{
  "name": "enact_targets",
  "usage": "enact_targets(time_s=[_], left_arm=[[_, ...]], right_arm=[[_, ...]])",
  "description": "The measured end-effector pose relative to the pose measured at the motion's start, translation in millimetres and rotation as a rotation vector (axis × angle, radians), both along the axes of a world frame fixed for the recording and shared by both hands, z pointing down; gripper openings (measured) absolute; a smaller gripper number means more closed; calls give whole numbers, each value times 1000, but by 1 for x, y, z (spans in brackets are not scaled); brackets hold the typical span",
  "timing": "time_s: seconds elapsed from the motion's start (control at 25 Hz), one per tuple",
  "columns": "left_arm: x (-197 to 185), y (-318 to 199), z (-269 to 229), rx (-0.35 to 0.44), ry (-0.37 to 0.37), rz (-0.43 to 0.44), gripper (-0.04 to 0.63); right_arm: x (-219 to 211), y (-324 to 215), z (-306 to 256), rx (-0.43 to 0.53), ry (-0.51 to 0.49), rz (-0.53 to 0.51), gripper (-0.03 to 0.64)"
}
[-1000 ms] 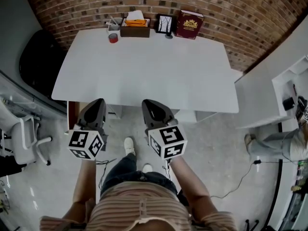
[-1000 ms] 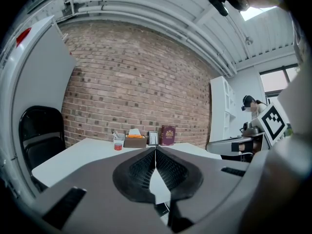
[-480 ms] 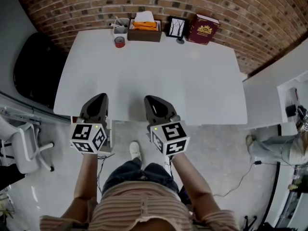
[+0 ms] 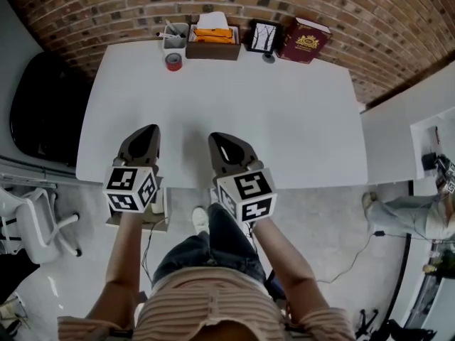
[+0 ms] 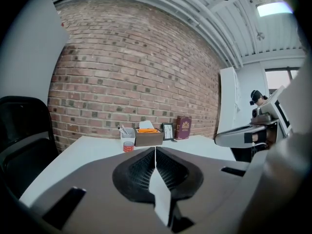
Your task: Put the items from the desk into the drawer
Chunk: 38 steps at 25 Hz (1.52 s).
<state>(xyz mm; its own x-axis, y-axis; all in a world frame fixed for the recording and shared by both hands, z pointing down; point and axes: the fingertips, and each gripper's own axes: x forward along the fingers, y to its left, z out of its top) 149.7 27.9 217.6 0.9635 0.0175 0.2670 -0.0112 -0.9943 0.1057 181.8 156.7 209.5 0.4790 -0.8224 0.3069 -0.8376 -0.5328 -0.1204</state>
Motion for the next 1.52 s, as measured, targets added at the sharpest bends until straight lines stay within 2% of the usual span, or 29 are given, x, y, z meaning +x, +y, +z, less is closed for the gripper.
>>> enact_targets(time_s=[0.52, 0.76, 1.24, 1.52], left_arm=[[102, -35, 23, 6, -71, -3, 18], [146, -56, 40, 19, -122, -33, 87], [212, -90, 100, 45, -279, -66, 240], [245, -108, 136, 63, -365, -96, 287]], right_arm=[[91, -41, 29, -31, -66, -49, 17], [133, -61, 47, -55, -96, -90, 17], [190, -85, 79, -103, -151, -115, 17], [207, -94, 96, -125, -190, -124, 17]])
